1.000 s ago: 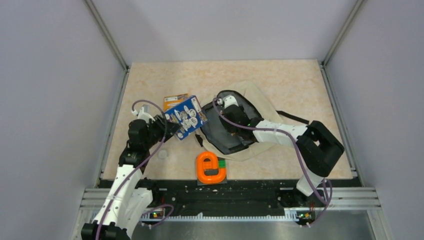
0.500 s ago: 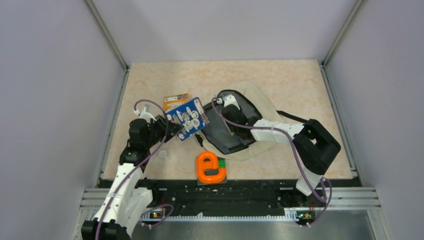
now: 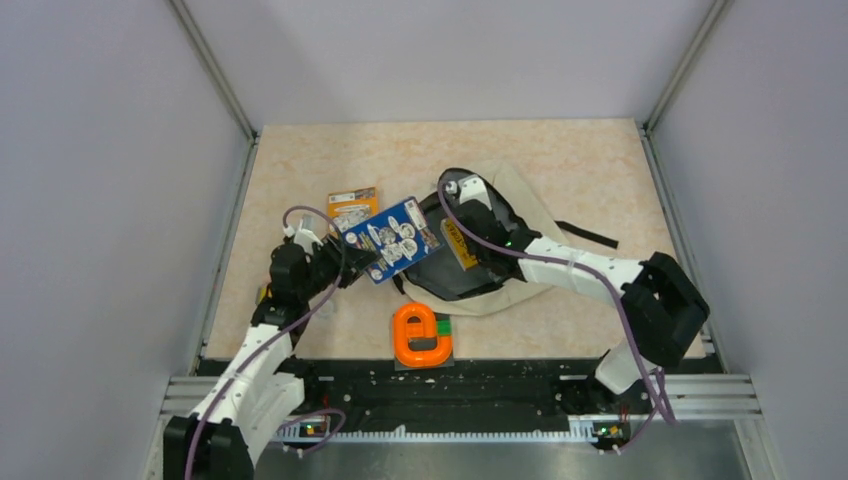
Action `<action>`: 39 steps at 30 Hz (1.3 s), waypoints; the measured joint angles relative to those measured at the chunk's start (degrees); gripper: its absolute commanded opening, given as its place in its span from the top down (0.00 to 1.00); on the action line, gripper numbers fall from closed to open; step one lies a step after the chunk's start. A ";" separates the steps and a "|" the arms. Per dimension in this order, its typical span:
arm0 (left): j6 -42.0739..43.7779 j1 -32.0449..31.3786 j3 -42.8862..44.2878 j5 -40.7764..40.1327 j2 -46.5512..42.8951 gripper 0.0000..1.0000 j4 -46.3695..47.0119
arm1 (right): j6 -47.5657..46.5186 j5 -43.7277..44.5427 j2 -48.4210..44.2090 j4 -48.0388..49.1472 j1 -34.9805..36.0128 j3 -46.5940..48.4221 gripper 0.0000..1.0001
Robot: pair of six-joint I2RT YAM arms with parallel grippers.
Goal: Pack the student bag
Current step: Place the book in the student bag.
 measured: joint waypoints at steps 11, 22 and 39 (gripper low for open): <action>-6.67 -10.29 -0.44 -2.14 13.29 1.00 16.11 | 2.43 -3.04 -6.51 -2.19 -0.04 0.00 1.00; -10.14 -14.03 -1.09 -6.99 26.97 1.00 26.23 | 2.93 -3.50 -7.34 -2.43 -0.04 0.00 1.00; -19.43 -26.49 4.09 -20.57 47.32 1.00 44.48 | 2.97 -5.79 -7.34 -1.86 -0.04 0.00 1.00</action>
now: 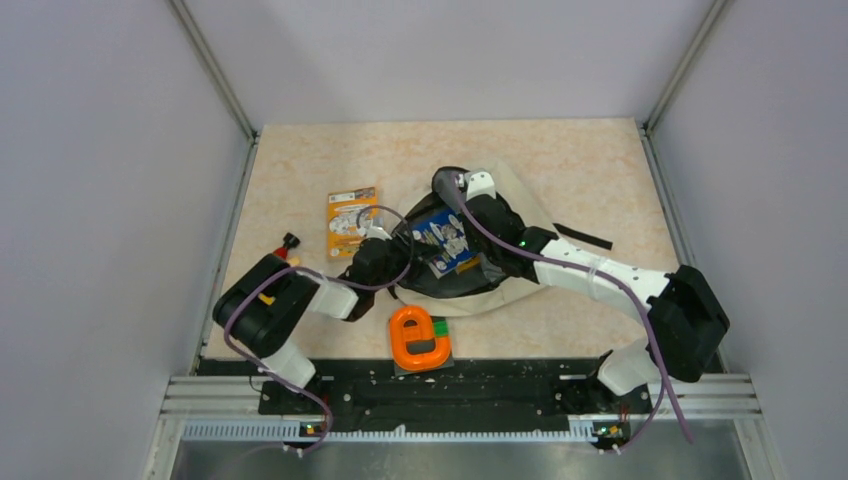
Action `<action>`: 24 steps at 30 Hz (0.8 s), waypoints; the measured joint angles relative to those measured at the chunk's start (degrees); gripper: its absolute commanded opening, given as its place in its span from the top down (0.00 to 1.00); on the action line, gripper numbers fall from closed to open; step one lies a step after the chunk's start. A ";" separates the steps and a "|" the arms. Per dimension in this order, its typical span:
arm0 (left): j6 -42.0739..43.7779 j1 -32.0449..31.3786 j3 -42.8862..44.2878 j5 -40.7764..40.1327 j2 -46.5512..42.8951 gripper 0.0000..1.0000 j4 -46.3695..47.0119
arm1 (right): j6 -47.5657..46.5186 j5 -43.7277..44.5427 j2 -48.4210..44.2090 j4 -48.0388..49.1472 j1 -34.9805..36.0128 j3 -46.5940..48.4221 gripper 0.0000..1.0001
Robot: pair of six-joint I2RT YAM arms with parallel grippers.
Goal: Pack the student bag
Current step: Place the book in the student bag.
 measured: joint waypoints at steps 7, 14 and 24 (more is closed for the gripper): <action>-1.86 -1.84 6.32 -1.90 8.66 0.89 3.98 | -0.02 -0.55 0.00 0.46 -0.02 0.00 1.00; 2.54 -1.99 7.04 -2.75 7.50 0.41 -0.11 | -0.07 -0.90 0.00 0.79 0.00 0.00 1.00; 12.83 -1.99 6.34 -7.10 -3.67 0.28 -16.28 | -0.07 -1.31 -0.48 0.87 -0.02 -0.04 1.00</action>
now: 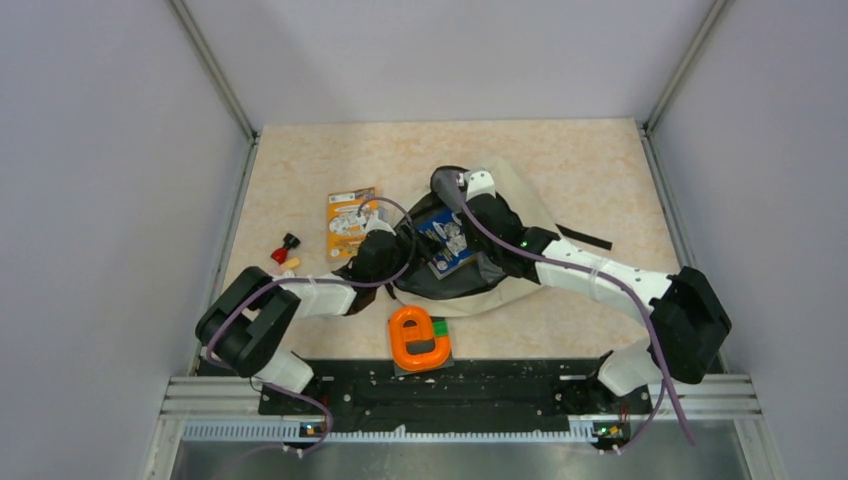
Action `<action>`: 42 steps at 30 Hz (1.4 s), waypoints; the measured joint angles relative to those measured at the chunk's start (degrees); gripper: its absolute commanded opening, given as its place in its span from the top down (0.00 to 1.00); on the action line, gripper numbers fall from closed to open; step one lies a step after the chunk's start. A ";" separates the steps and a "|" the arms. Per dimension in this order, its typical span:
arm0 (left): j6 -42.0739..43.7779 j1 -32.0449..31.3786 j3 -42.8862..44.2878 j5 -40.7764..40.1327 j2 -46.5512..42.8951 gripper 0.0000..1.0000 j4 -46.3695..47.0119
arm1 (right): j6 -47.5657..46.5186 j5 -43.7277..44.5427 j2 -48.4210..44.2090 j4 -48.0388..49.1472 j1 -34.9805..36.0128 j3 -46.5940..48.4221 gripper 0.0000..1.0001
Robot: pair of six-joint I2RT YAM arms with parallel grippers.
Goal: Pack the student bag
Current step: Place the book in the student bag.
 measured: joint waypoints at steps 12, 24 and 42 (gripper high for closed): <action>5.66 0.00 4.70 2.10 3.91 0.74 -5.33 | 0.02 -0.44 -0.07 0.11 0.02 -0.07 1.00; 7.15 -1.05 13.77 5.16 11.89 0.49 -5.20 | 0.04 -0.17 -0.07 0.42 0.00 -0.57 1.00; 24.59 4.92 8.17 -8.37 -13.97 0.11 -32.98 | 4.48 -10.82 -0.90 5.16 -7.89 -6.05 0.24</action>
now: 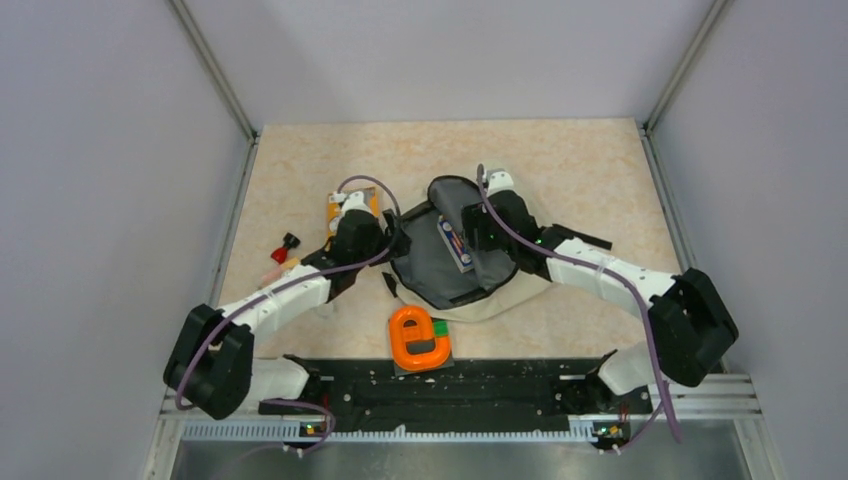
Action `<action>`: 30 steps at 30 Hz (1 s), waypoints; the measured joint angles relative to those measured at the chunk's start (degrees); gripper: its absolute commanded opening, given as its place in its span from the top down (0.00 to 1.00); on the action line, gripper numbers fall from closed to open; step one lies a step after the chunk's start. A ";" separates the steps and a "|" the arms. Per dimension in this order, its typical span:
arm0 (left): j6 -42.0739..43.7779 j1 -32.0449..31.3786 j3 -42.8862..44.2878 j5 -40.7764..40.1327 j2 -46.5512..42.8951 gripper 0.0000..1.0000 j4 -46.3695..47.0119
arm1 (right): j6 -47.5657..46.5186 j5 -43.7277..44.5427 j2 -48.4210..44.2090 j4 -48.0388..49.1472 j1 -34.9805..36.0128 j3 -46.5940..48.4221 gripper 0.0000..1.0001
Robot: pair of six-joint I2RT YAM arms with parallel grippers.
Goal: Pack the student bag
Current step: Place the book in the student bag, then pick up the book from the center of the board.
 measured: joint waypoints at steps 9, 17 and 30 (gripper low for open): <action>4.85 18.05 -0.07 3.17 -4.70 0.08 -6.88 | -2.32 -2.32 -2.25 -0.13 0.00 5.86 0.19; 5.64 30.97 -0.04 9.81 -0.39 0.09 -4.37 | -2.64 -13.27 12.74 1.14 0.07 24.59 0.18; 5.16 35.30 2.71 15.76 13.20 0.15 -0.83 | 1.99 -27.96 49.00 -8.81 1.11 58.95 0.23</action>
